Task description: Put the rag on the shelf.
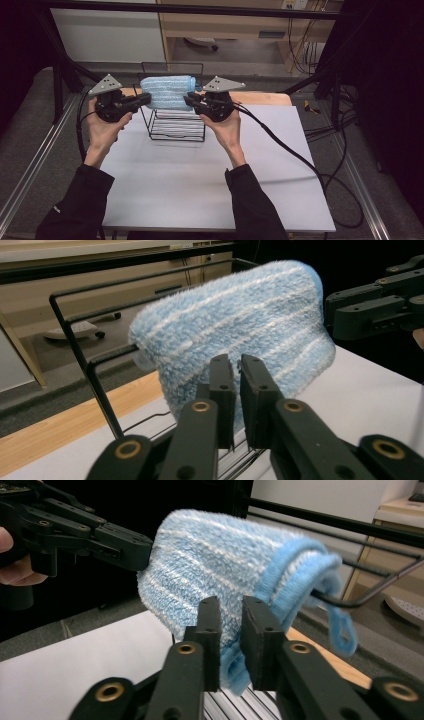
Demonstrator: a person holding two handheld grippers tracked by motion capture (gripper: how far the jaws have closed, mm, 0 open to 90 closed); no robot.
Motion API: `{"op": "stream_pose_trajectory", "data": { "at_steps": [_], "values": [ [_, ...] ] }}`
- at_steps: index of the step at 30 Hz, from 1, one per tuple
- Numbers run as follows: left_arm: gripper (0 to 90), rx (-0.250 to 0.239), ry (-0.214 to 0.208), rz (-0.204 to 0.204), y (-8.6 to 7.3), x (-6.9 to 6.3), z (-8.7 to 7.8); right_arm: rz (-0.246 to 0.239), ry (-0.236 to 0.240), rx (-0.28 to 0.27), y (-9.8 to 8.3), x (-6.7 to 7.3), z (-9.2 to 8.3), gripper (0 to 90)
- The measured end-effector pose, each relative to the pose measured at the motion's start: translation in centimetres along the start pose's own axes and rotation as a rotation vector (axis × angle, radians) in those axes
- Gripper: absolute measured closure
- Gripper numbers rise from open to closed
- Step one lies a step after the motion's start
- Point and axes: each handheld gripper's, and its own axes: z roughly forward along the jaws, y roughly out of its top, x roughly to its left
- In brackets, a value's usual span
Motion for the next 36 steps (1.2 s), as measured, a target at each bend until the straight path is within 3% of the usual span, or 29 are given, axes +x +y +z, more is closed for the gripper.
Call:
{"op": "stream_pose_trajectory", "data": {
  "at_steps": [12,19,20,27,36],
  "values": [
    [64.6,-0.021,0.014,-0.008,1.4,-0.1,-1.4,0.002,-0.005,-0.031,2.0,0.4,-0.8,57.4],
    [53.8,-0.021,0.023,-0.013,1.7,0.1,-2.2,0.036,-0.014,-0.049,2.7,0.0,-1.8,43.8],
    [48.9,-0.019,0.025,-0.016,1.6,0.1,-2.3,0.032,-0.027,-0.039,2.7,0.0,-2.1,36.5],
    [33.9,0.029,0.059,-0.010,0.1,0.2,-3.2,0.039,-0.041,-0.005,2.1,-0.2,-3.9,19.2],
    [19.9,0.049,0.056,-0.023,-2.2,0.2,-4.2,0.087,-0.052,0.026,-0.1,-1.5,-7.1,6.2]
  ]
}}
